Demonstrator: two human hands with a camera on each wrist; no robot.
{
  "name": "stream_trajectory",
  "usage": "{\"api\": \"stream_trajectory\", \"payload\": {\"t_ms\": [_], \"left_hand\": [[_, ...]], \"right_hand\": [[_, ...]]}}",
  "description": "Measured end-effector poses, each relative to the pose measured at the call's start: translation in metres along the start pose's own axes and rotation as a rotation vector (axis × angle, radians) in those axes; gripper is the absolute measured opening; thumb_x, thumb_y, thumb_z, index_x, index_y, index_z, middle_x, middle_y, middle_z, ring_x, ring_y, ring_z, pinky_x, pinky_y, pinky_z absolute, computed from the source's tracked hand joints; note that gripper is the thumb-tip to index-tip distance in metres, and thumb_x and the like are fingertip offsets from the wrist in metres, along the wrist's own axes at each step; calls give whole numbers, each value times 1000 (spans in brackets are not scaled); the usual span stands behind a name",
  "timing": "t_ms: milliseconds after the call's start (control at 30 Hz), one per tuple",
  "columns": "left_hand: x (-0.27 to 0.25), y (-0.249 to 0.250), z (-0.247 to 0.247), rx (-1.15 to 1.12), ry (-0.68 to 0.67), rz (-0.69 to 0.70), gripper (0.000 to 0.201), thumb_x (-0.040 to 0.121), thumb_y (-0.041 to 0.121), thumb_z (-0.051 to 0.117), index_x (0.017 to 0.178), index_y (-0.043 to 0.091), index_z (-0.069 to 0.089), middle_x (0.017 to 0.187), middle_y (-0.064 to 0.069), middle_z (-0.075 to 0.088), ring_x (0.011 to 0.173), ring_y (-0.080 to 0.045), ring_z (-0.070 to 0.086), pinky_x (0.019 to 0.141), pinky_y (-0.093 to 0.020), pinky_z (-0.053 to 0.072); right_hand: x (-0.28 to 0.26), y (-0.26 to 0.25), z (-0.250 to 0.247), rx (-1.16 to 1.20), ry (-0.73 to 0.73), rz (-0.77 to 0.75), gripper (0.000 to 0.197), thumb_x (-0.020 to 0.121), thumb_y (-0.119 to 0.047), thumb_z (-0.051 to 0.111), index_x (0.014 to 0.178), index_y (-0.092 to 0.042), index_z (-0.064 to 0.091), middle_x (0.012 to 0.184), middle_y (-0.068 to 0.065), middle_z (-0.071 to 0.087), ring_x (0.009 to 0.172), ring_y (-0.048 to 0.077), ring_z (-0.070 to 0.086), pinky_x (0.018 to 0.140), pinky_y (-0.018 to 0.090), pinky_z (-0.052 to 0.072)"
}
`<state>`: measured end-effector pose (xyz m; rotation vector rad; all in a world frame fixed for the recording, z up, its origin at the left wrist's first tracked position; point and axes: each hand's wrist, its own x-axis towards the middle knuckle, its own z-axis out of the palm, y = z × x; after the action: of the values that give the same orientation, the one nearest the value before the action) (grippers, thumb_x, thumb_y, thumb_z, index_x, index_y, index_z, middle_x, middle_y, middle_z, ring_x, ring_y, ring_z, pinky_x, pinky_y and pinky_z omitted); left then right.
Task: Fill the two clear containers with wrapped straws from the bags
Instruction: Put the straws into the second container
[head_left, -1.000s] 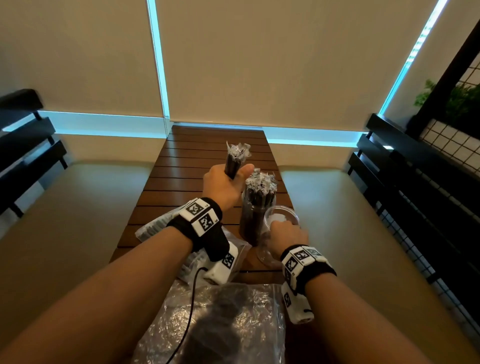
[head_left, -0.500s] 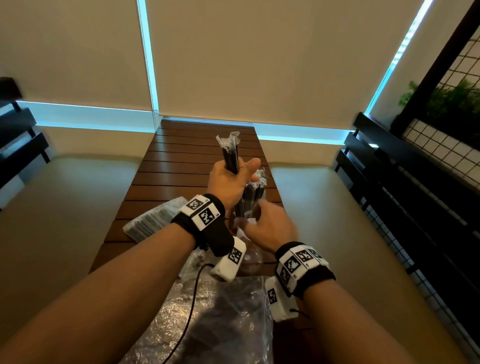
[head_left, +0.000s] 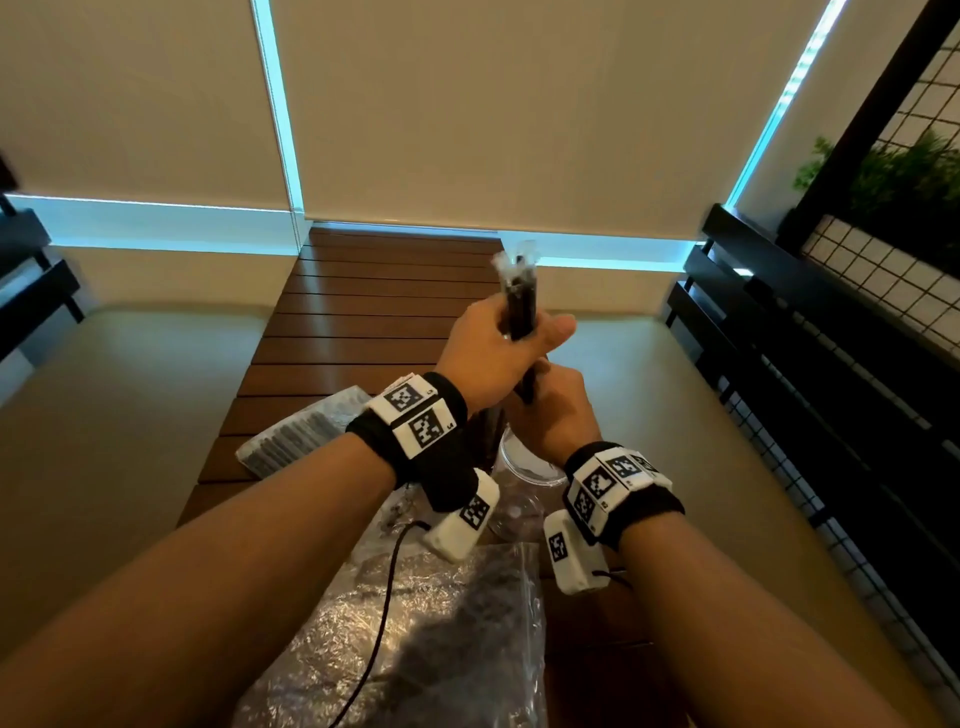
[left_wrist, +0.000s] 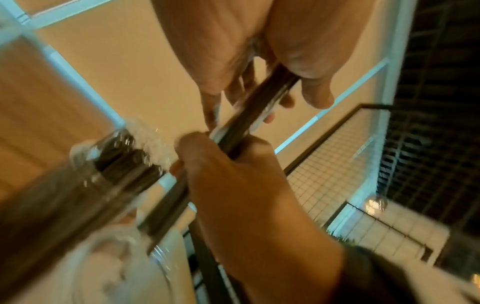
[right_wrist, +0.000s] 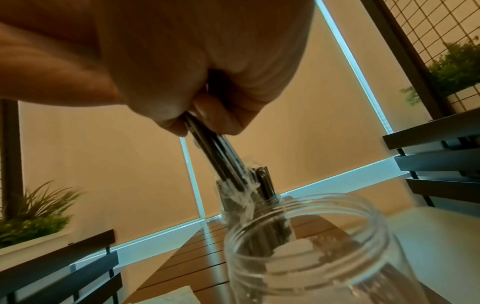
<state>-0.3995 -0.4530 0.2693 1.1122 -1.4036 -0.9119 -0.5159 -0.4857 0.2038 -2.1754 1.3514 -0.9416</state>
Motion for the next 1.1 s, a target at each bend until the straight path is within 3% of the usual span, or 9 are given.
{"api": "stream_trajectory", "payload": {"t_ms": [100, 200, 367, 500, 633, 733, 833, 967, 1100], "left_hand": [[6, 3, -6, 338, 84, 189, 64, 80, 38, 76, 133, 25, 42, 115, 2, 64, 100, -13, 64, 89, -29, 52], [7, -1, -6, 541, -4, 274, 81, 84, 24, 73, 148, 31, 25, 124, 3, 63, 107, -14, 61, 95, -30, 48], [1, -21, 5, 867, -171, 292, 38, 96, 15, 58, 133, 15, 53, 128, -2, 56, 115, -19, 54, 100, -30, 44], [1, -49, 5, 1012, -304, 272, 21, 96, 12, 55, 117, 13, 58, 115, -2, 56, 104, -21, 57, 86, -27, 43], [-2, -81, -2, 1032, -374, 179, 19, 99, 17, 49, 115, 12, 59, 110, -4, 55, 96, -24, 57, 82, -31, 46], [-5, -99, -2, 1038, -393, 183, 26, 97, 15, 51, 123, 14, 53, 115, -4, 52, 98, -26, 59, 80, -31, 47], [-7, -108, -1, 1066, -475, 127, 61, 95, 11, 51, 150, 13, 26, 146, -8, 40, 129, -27, 46, 104, -39, 41], [-9, -100, -11, 1016, -498, 6, 71, 101, 31, 38, 154, 24, -9, 160, -7, 19, 148, -22, 18, 117, -51, 21], [-9, -86, -34, 801, -247, 76, 66, 96, 50, 36, 152, 31, 8, 148, -4, 34, 122, -23, 48, 101, -46, 44]], "right_hand": [[-8, 15, 3, 2, 7, 47, 12, 93, -13, 58, 88, -22, 52, 70, -13, 55, 61, 4, 54, 57, 16, 41], [-21, 36, 16, 30, -38, 135, 7, 91, -18, 62, 89, -23, 57, 72, -9, 60, 64, 7, 58, 63, 22, 47], [-26, 35, 30, 55, -177, 253, 21, 88, -29, 65, 74, -29, 49, 69, -7, 61, 62, 6, 56, 56, 18, 39], [-23, 27, 31, 49, -163, 210, 21, 85, -21, 70, 100, -13, 59, 86, 0, 67, 77, 13, 65, 56, 13, 42], [-25, 31, 36, 17, -170, 208, 24, 80, -19, 74, 100, -15, 61, 91, -5, 66, 80, 8, 62, 58, 9, 41], [-23, 30, 36, -30, -174, 221, 21, 80, -18, 70, 99, -12, 65, 93, 3, 70, 82, 16, 65, 65, 21, 50], [-21, 30, 36, -71, -187, 268, 20, 78, -15, 66, 97, -9, 65, 90, 7, 71, 79, 21, 66, 66, 29, 54], [-24, 32, 39, -49, -133, 264, 14, 80, -19, 61, 93, -15, 59, 86, 2, 68, 75, 20, 63, 65, 32, 53], [-21, 26, 41, -23, -60, 229, 36, 76, -34, 76, 100, -23, 52, 97, -4, 62, 85, 15, 61, 70, 30, 51]]}}
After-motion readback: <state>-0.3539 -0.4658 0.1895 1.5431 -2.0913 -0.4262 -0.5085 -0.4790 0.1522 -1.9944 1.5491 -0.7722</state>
